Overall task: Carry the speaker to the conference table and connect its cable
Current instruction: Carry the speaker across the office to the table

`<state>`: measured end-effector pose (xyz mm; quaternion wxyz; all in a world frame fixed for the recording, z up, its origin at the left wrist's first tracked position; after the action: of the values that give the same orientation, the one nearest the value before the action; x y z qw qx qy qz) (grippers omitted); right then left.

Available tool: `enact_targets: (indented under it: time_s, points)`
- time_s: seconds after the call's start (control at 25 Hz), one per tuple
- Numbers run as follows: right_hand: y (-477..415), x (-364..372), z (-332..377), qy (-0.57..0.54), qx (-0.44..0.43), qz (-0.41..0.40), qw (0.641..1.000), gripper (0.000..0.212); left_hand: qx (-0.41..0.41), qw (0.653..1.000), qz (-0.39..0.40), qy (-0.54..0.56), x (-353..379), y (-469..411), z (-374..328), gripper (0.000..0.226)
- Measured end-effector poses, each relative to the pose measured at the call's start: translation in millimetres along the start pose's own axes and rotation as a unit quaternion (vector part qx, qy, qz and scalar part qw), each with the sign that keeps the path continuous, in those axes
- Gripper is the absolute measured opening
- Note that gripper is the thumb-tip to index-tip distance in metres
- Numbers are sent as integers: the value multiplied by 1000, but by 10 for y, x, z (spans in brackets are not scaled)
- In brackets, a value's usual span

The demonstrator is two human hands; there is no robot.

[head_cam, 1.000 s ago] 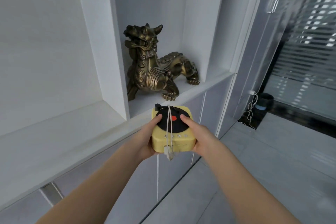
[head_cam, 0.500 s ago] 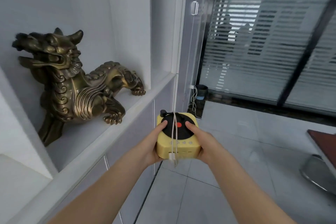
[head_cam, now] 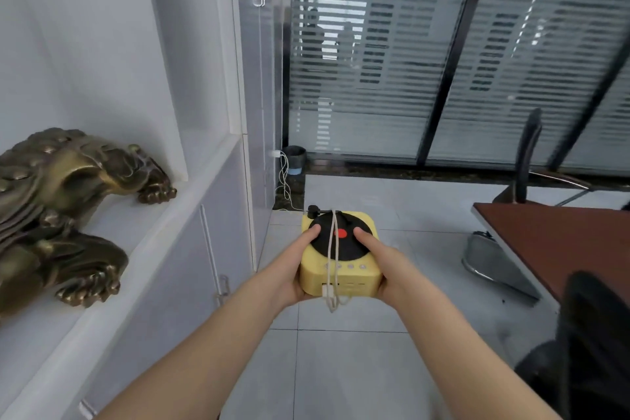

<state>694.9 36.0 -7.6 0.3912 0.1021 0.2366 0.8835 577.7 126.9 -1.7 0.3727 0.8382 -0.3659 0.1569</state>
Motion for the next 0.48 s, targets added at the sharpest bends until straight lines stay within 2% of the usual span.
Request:
enact_targets:
  time_s: [0.32,0.48]
  points:
    - [-1004,-365,331,-33,12,-17,999,68,-13,999,17,-28,443,-1053,-263,41]
    - [-1516,-562,631,-43,18,-27,999,66,-16,999,15,-47,722,-1626,-501,44]
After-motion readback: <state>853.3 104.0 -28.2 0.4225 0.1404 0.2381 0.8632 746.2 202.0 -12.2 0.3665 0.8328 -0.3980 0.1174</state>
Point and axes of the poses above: each hand's wrist, its own y-axis away from the middle knuckle, its own x-axis out of the palm, z = x × y, the point moved 5 cm from there along -y, towards the middle knuckle, and after that the axes turned 13 degrees about y, right-handed, at the moved point
